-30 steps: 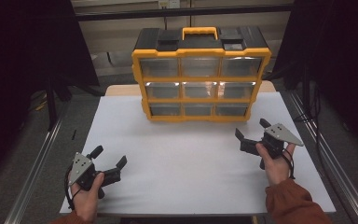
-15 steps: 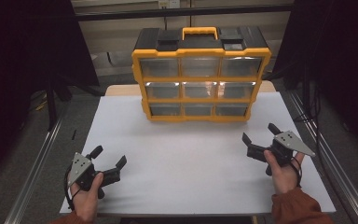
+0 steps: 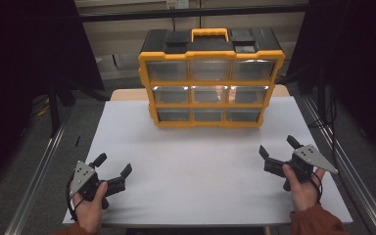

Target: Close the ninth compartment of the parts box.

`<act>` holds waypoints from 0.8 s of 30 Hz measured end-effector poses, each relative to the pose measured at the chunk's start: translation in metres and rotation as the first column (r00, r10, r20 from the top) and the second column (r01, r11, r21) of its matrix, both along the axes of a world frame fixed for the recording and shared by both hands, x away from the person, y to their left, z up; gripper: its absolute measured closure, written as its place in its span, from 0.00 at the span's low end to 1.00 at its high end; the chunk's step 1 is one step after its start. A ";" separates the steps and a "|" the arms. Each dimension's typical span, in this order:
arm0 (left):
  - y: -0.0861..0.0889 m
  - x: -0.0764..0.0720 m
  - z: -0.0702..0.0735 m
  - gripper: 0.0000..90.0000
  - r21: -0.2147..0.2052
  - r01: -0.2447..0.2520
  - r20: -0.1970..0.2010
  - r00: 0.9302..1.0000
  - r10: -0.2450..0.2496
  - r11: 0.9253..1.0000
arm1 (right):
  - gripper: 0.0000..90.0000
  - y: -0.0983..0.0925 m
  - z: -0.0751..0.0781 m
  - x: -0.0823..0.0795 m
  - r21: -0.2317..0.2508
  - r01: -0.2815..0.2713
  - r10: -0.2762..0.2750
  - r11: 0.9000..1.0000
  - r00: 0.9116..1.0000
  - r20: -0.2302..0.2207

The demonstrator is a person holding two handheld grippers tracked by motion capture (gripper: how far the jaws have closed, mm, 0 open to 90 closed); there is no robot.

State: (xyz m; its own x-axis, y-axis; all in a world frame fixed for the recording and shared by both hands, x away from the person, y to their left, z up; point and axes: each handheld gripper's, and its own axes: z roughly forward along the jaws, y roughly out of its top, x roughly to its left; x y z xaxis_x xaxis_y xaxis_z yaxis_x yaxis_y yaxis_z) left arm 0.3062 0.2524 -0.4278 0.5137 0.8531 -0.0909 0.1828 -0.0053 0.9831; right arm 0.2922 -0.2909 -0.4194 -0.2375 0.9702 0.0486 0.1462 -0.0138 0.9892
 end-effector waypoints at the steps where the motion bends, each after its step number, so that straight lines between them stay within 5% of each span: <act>1: 0.001 0.000 0.000 0.02 0.006 -0.003 0.000 1.000 0.003 1.000 | 0.00 -0.001 0.000 -0.002 -0.003 0.003 -0.003 1.000 1.000 -0.001; 24: 0.005 -0.004 0.001 0.02 0.006 -0.020 0.006 1.000 0.020 1.000 | 0.00 -0.024 -0.008 -0.034 -0.021 0.083 -0.083 0.996 0.996 -0.008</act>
